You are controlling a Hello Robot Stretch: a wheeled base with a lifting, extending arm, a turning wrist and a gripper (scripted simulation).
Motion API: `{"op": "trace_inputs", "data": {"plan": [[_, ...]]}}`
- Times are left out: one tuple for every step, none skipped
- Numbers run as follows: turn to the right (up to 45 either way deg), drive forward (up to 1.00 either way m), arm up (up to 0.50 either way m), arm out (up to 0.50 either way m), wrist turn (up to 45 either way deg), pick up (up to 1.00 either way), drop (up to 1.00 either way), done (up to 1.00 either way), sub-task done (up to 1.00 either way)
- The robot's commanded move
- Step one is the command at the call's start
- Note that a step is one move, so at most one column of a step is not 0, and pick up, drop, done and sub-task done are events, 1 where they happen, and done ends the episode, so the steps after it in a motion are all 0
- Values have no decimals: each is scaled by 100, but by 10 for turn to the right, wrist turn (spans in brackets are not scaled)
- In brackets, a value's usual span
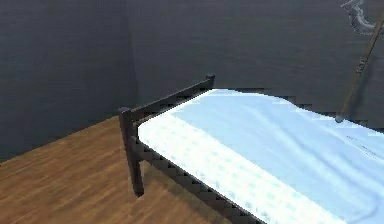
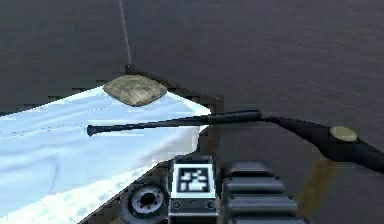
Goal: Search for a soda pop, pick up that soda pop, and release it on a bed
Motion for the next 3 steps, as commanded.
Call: {"op": "trace_inputs", "data": {"plan": [[-450, 0, 0, 0, 0, 0, 0, 0, 0], [-450, 0, 0, 0, 0, 0, 0, 0, 0], [-90, 0, 0, 0, 0, 0, 0, 0, 0]]}}
